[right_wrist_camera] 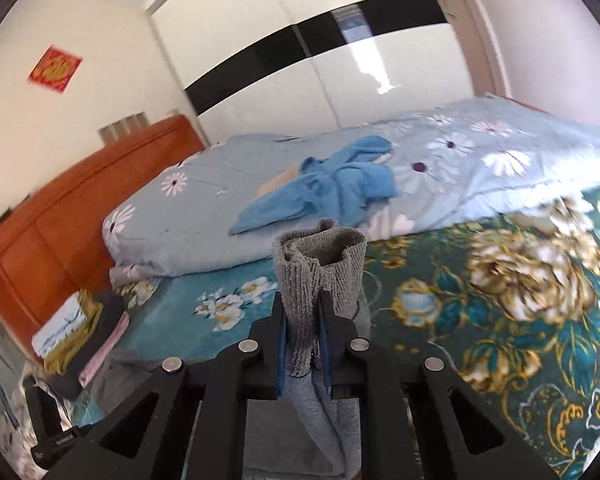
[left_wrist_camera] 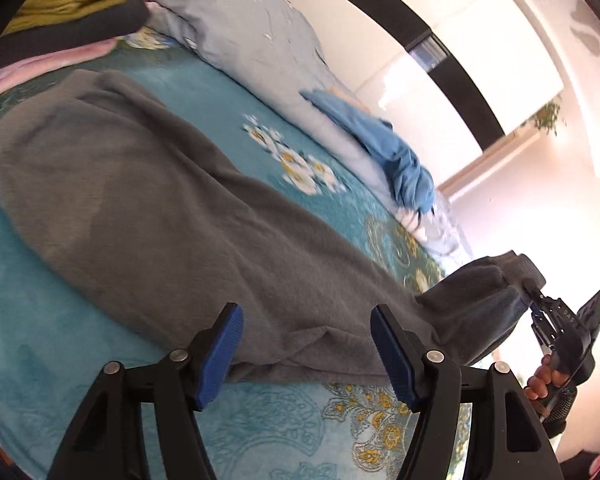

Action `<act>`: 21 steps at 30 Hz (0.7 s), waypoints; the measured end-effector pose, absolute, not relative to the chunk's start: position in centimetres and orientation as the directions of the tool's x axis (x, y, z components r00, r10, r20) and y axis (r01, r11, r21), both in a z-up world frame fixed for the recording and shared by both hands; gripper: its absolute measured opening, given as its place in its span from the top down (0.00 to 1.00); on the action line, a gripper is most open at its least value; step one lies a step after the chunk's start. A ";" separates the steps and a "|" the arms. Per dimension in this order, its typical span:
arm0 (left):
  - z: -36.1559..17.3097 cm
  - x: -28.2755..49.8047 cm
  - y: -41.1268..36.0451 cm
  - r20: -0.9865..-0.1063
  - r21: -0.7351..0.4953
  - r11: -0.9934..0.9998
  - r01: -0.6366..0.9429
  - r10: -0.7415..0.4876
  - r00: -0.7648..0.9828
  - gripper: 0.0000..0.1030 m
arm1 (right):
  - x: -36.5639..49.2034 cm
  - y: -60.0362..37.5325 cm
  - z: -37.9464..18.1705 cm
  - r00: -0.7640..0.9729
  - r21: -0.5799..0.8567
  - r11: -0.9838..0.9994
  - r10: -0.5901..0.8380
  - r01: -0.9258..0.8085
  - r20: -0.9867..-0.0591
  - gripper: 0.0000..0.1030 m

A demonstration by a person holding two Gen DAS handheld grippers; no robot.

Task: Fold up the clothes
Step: 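Lift the grey sweatshirt with the right gripper toward the left gripper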

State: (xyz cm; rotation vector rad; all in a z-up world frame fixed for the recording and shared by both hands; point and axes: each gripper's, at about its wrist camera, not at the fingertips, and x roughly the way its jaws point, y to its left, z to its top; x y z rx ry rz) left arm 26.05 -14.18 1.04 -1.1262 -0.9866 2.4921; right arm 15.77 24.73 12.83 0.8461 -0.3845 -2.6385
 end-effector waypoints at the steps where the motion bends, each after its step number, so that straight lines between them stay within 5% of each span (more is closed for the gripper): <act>1: 1.0 26.5 -15.1 -0.568 -0.675 -0.734 0.075 0.453 -0.687 0.31 | 15.5 22.4 12.8 -0.748 0.333 -0.903 -0.417 0.273 -0.516 0.87; 8: 0.4 28.7 -19.5 -0.517 -0.739 -0.663 0.120 0.443 -0.733 0.28 | 14.7 7.1 6.6 -0.589 0.227 -0.868 -0.472 0.442 -0.656 0.88; 14: -1.0 30.3 -21.6 -0.524 -0.761 -0.628 0.163 0.446 -0.726 0.27 | 17.5 0.0 -0.2 -0.521 0.077 -0.858 -0.376 0.507 -0.766 0.87; 21: -2.2 29.9 -21.0 -0.541 -0.765 -0.620 0.174 0.471 -0.697 0.27 | 18.4 0.4 0.0 -0.475 0.123 -0.814 -0.446 0.568 -0.759 0.74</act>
